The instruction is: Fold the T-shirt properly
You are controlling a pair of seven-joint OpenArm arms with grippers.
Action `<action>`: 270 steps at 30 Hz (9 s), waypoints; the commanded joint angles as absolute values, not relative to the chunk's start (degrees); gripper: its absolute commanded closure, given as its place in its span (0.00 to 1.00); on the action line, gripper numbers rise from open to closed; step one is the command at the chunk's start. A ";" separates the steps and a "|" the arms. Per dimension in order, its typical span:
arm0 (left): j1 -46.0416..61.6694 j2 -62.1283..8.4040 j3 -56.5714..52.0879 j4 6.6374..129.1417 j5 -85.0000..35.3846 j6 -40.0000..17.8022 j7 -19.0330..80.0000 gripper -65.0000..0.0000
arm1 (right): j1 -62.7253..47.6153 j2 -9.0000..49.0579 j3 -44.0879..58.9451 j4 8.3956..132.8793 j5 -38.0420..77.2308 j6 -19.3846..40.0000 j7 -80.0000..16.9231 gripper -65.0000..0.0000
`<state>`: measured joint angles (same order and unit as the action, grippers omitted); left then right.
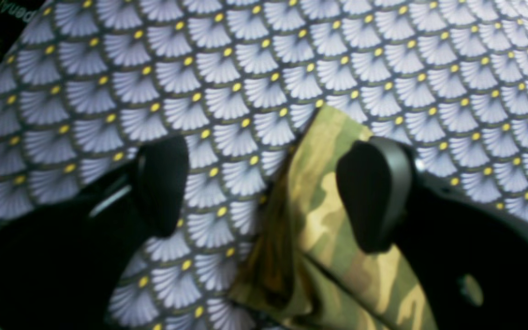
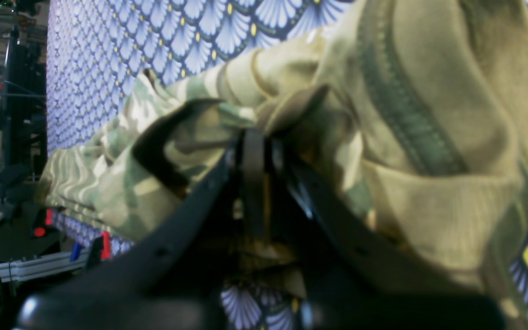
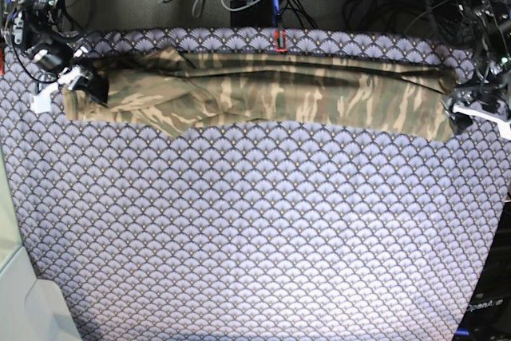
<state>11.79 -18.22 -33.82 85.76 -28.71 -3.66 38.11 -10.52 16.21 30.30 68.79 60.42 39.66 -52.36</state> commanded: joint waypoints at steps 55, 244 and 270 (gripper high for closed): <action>12.88 -6.64 2.15 109.85 -20.44 -2.77 54.90 0.99 | -10.15 17.10 29.58 69.58 60.35 40.00 -52.79 1.00; 13.67 -12.53 -4.18 95.08 -38.11 -3.12 44.62 0.99 | -17.80 21.93 26.95 100.97 59.74 40.00 -49.89 1.00; 14.20 -12.35 -4.26 95.69 -38.20 -3.03 44.53 0.99 | -11.38 2.42 -5.67 111.08 59.47 40.00 -60.18 1.00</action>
<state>14.52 -12.19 -4.08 94.54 -37.58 -2.76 45.17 -12.03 2.55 -5.80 110.13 57.60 39.40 -61.58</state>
